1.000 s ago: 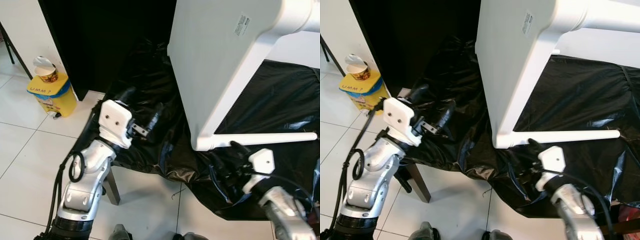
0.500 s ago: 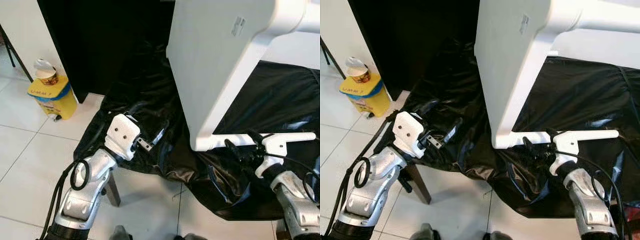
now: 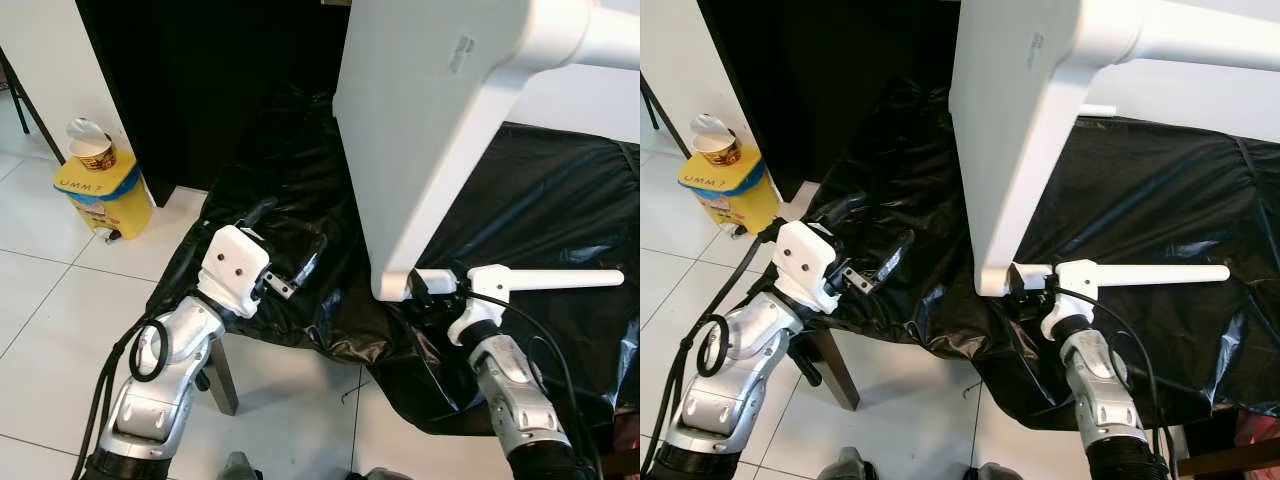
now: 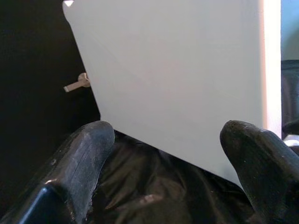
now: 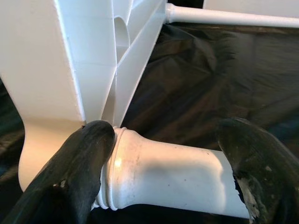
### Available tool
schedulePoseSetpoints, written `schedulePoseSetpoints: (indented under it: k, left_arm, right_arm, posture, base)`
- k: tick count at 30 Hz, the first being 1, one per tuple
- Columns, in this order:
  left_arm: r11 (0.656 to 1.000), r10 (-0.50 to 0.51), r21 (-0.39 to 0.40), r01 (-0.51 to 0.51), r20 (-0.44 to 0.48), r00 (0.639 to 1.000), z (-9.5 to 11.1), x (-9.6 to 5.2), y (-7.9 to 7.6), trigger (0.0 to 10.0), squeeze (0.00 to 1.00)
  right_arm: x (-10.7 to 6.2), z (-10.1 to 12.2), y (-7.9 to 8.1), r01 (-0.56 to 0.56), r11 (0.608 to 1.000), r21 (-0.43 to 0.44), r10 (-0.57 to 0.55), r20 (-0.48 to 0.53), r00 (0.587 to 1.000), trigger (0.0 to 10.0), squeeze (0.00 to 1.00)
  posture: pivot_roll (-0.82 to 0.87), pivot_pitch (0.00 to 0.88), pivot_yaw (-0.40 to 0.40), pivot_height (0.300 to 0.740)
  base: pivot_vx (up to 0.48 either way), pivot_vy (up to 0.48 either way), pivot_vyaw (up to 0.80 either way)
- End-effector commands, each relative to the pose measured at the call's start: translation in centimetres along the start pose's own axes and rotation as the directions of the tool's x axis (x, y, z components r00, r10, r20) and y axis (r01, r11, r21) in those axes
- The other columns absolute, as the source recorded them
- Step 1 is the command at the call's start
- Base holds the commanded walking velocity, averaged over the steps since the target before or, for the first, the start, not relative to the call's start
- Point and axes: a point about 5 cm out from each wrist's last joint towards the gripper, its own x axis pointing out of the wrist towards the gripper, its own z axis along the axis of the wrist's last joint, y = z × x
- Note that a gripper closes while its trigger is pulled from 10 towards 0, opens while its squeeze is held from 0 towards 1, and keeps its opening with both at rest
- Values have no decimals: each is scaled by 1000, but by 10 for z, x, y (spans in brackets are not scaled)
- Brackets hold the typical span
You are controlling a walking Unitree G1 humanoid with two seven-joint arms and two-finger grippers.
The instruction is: Building children table
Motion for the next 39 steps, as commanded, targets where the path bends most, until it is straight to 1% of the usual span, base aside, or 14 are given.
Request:
schedulePoseSetpoints:
  k: [1, 6, 8, 10, 12, 13, 14, 16, 22, 26, 29, 32, 35, 39]
  left_arm:
    - [1000, 18, 4, -18, 4, 1000, 3, -1, 2, 10000, 0]
    - [1000, 19, -3, -19, 8, 1000, 5, -2, 2, 10000, 0]
    - [1000, 2, -12, -2, -1, 1000, 6, -6, 0, 10000, 0]
    - [1000, 2, -12, -2, -1, 1000, 6, -6, 0, 10000, 0]
    - [1000, -10, -13, 10, -10, 1000, 5, -7, -1, 10000, 0]
    - [1000, -10, -13, 10, -10, 1000, 5, -7, -1, 10000, 0]
    - [1000, -13, -13, 13, -10, 1000, 6, -6, -2, 10000, 0]
    - [1000, -15, -14, 15, -10, 1000, 6, -6, -2, 10000, 0]
    - [1000, -14, -13, 14, -6, 1000, 8, -6, -2, 10000, 0]
    - [999, -35, -34, 35, -9, 999, 10, -6, -3, 10000, 0]
    - [998, -51, -48, 51, -12, 999, 10, -6, -5, 10000, 0]
    - [992, -103, -81, 101, -20, 994, 13, -8, -11, 10000, 0]
    - [990, -115, -86, 113, -24, 993, 13, -9, -13, 10000, 0]
    - [983, -140, -122, 135, -38, 989, 12, -11, -17, 10000, 0]
  right_arm:
    - [-1, -18, 16, -73, 997, 25, 75, -82, 994, 10000, 0]
    - [3, -23, 25, -118, 992, 45, 122, -95, 988, 10000, 0]
    - [8, -26, 37, -188, 980, 64, 194, -103, 976, 10000, 0]
    - [8, -26, 37, -188, 980, 64, 194, -103, 976, 10000, 0]
    - [14, -28, 50, -249, 966, 74, 256, -103, 961, 10000, 0]
    - [14, -28, 50, -249, 966, 74, 256, -103, 961, 10000, 0]
    - [18, -29, 56, -276, 958, 74, 282, -105, 954, 10000, 0]
    - [22, -29, 61, -291, 954, 75, 298, -105, 949, 10000, 0]
    - [32, -28, 69, -312, 947, 76, 318, -98, 943, 10000, 0]
    - [48, -24, 79, -317, 945, 78, 323, -92, 942, 10000, 0]
    - [50, -24, 81, -321, 944, 78, 327, -91, 941, 10000, 0]
    - [56, -22, 88, -327, 942, 78, 333, -85, 939, 10000, 0]
    - [57, -22, 89, -328, 941, 80, 335, -83, 939, 10000, 0]
    - [63, -20, 94, -328, 942, 73, 334, -85, 939, 10000, 0]
  posture:
    - [167, 63, -115, 740]
    - [184, 66, -114, 740]
    - [193, 68, -113, 740]
    - [193, 68, -113, 740]
    - [208, 68, -110, 740]
    - [208, 68, -110, 740]
    - [212, 67, -109, 740]
    - [214, 67, -109, 740]
    - [217, 67, -110, 740]
    - [215, 69, -107, 740]
    - [216, 69, -107, 740]
    - [218, 71, -110, 740]
    - [217, 73, -111, 740]
    - [214, 75, -110, 740]
  base:
    - [0, 0, 0]
    - [0, 0, 0]
    - [0, 0, 0]
    - [0, 0, 0]
    - [0, 0, 0]
    - [0, 0, 0]
    - [0, 0, 0]
    - [0, 0, 0]
    - [0, 0, 0]
    - [0, 0, 0]
    - [0, 0, 0]
    - [0, 0, 0]
    - [0, 0, 0]
    - [0, 0, 0]
